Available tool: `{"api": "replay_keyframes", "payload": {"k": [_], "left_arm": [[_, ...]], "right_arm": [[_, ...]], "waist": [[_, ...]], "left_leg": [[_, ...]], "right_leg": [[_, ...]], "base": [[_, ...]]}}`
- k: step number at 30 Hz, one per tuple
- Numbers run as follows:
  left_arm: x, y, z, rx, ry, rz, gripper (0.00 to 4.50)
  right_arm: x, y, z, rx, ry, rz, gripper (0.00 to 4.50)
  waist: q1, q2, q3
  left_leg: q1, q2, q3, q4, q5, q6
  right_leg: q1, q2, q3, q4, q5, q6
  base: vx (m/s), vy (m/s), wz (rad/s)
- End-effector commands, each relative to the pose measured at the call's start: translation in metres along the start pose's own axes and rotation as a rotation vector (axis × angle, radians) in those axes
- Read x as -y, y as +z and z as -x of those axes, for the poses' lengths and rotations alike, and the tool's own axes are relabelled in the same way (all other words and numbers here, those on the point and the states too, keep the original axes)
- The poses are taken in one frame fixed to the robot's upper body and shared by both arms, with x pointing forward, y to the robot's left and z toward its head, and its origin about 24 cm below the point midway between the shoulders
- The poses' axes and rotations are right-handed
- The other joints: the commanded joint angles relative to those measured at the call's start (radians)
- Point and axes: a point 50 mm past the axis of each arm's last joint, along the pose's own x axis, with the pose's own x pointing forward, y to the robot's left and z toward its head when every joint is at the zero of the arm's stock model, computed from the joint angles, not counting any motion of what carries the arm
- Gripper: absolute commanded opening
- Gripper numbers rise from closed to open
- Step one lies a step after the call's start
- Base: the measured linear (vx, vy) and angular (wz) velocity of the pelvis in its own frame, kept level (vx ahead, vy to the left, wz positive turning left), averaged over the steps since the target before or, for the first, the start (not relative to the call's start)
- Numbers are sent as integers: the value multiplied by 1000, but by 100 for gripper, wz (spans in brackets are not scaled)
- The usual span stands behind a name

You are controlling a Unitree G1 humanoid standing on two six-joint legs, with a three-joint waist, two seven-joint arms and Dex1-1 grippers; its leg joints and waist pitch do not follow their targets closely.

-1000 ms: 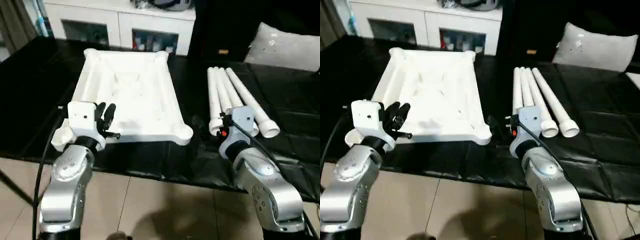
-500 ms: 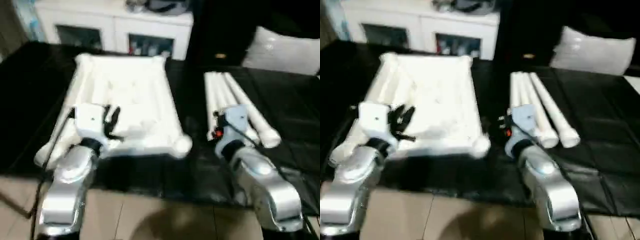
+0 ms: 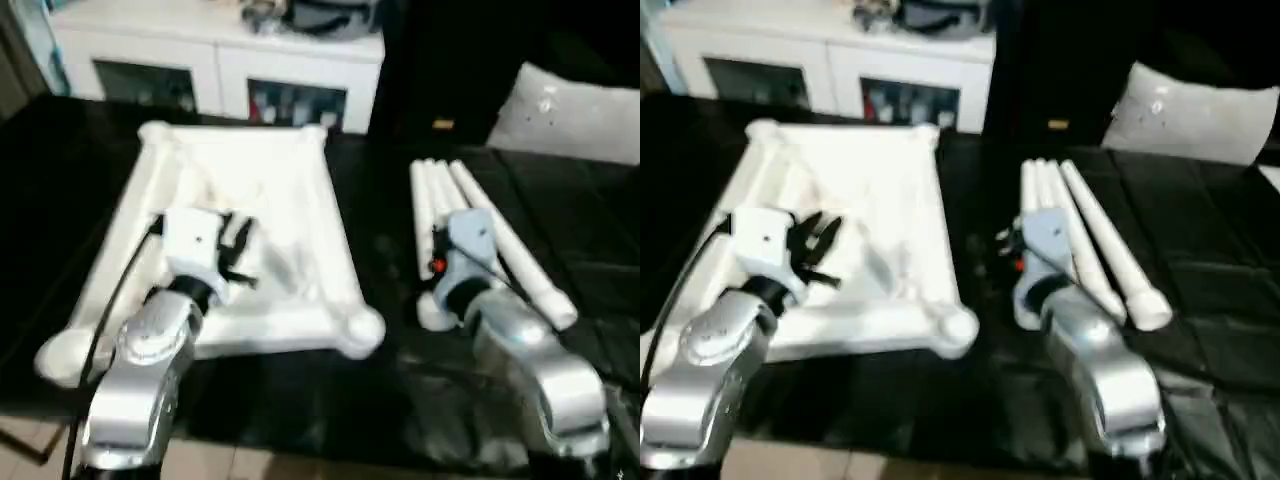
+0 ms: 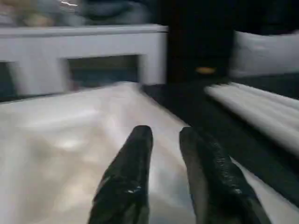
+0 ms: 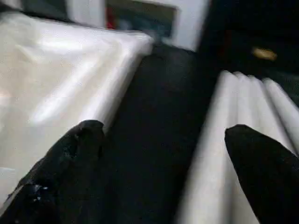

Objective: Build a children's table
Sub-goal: Move to table

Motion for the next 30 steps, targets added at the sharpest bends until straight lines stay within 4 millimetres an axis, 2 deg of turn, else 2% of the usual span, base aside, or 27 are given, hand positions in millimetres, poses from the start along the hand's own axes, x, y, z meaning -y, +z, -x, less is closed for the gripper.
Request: {"api": "replay_keyframes", "payload": {"k": [1, 2, 3, 4, 5, 6, 7, 8, 9, 11, 12, 13, 14, 16, 19, 20, 21, 22, 23, 25, 27, 30], "left_arm": [[1, 4, 2, -5, -66, -34, 169], [1, 4, 2, -11, -87, -40, 178], [2, 3, 2, -26, -138, -57, 186], [2, 3, 2, -44, -183, -73, 195], [2, 3, 1, -55, -208, -83, 195], [2, 3, 1, -62, -224, -86, 212], [2, 3, 0, -68, -239, -89, 212], [1, 3, -1, -82, -289, -97, 219], [2, 4, -2, -86, -306, -98, 226], [3, 6, -3, -106, -388, -113, 243], [3, 6, -3, -108, -398, -114, 253], [3, 7, -4, -115, -421, -114, 261], [3, 8, -3, -119, -436, -108, 261], [5, 9, -2, -132, -468, -92, 279], [5, 9, -2, -133, -470, -101, 299], [5, 8, -2, -138, -469, -99, 306], [5, 8, -2, -144, -472, -96, 314], [6, 8, -2, -146, -474, -98, 322], [6, 8, -2, -151, -474, -99, 332], [6, 7, -2, -154, -474, -102, 332], [5, 7, -2, -156, -472, -109, 332], [5, 7, -2, -162, -470, -109, 332]], "right_arm": [[6, 0, -3, -63, -45, 13, 450], [7, 0, -4, -76, -49, 11, 450], [10, 1, -7, -104, -56, 0, 450], [12, 2, -10, -137, -62, -21, 450], [13, 2, -12, -159, -66, -34, 450], [14, 3, -14, -169, -69, -36, 450], [15, 3, -16, -180, -71, -38, 450], [19, 5, -22, -208, -78, -54, 450], [20, 6, -24, -214, -80, -53, 450], [25, 9, -35, -249, -87, -29, 450], [26, 10, -36, -254, -90, -27, 450], [28, 11, -41, -268, -98, -21, 450], [29, 12, -44, -279, -98, -22, 450], [31, 13, -50, -297, -99, -30, 450], [27, 14, -55, -309, -45, -50, 450], [25, 14, -57, -313, -37, -48, 450], [25, 13, -58, -318, -36, -45, 450], [23, 13, -61, -320, -18, -50, 450], [23, 14, -64, -312, -14, -45, 450], [23, 15, -68, -305, -9, -42, 450], [22, 17, -73, -302, -2, -45, 450], [21, 16, -77, -322, 6, -47, 450]], "waist": [[23, -11, -57], [14, -2, -54], [5, 14, -52], [4, 24, -49], [-6, 31, -42], [-8, 30, -36], [-7, 32, -31], [-13, 29, -20], [-15, 29, -22], [-18, 32, -22], [-21, 32, -19], [-22, 33, -15], [-23, 34, -15], [-25, 33, -20], [-26, 34, -25], [-24, 31, -27], [-21, 33, -28], [-21, 33, -28], [-20, 30, -29], [-19, 32, -32], [-17, 30, -37], [-15, 27, -38]], "left_leg": [[-26, 49, -24, -61, 134, 47], [-18, 53, -15, -70, 202, 20], [-15, 60, -14, -80, 190, -7], [-9, 67, -15, -85, 159, -25], [-8, 78, -15, -98, 64, -62], [0, 87, -10, -103, -36, -91], [7, 90, -8, -106, -89, -100], [12, 87, -7, -112, -194, -107], [16, 84, -8, -112, -243, -112], [18, 82, -9, -109, -256, -110], [10, 83, -10, -112, -255, -108], [11, 83, -10, -110, -262, -108], [10, 80, -10, -110, -267, -105], [2, 81, -11, -109, -237, -104], [-2, 84, -8, -109, -207, -97], [-1, 85, -4, -107, -192, -91], [-3, 86, -3, -107, -165, -86], [-3, 86, -3, -107, -165, -86], [-5, 88, -1, -108, -143, -83], [-6, 90, 2, -106, -115, -81], [-10, 90, 8, -101, -46, -70], [-11, 91, 12, -100, 18, -54]], "right_leg": [[101, -103, 83, -102, 101, 35], [83, -63, 63, -89, 274, 4], [82, -48, 45, -85, 293, -54], [80, -44, 38, -89, 243, -88], [82, -42, 32, -96, 91, -143], [78, -40, 30, -112, -48, -159], [71, -41, 31, -119, -114, -160], [62, -41, 31, -135, -284, -150], [57, -44, 31, -144, -393, -129], [50, -47, 30, -150, -439, -112], [51, -46, 28, -152, -445, -106], [46, -47, 26, -153, -465, -103], [46, -47, 25, -158, -488, -97], [52, -51, 25, -155, -475, -98], [55, -48, 26, -145, -387, -125], [54, -47, 28, -143, -359, -139], [57, -46, 28, -138, -326, -156], [57, -46, 28, -138, -326, -156], [58, -47, 29, -135, -288, -169], [61, -48, 28, -128, -234, -194], [68, -48, 29, -118, -133, -220], [73, -45, 28, -110, -41, -242]], "base": [[14, -93, -5], [14, -93, -5], [-19, -70, 0], [-52, -38, -8], [-52, -38, -8], [-73, -20, -4], [-78, -7, 2], [-78, -7, 2], [-82, -2, 2], [-79, -5, 3], [-72, -4, 2], [-63, -1, 0], [-63, -1, 0], [0, 0, 0], [0, 0, 0], [0, 0, 0], [0, 0, 0], [0, 0, 0], [0, 0, 0], [0, 0, 0], [0, 0, 0], [0, 0, 0]]}}
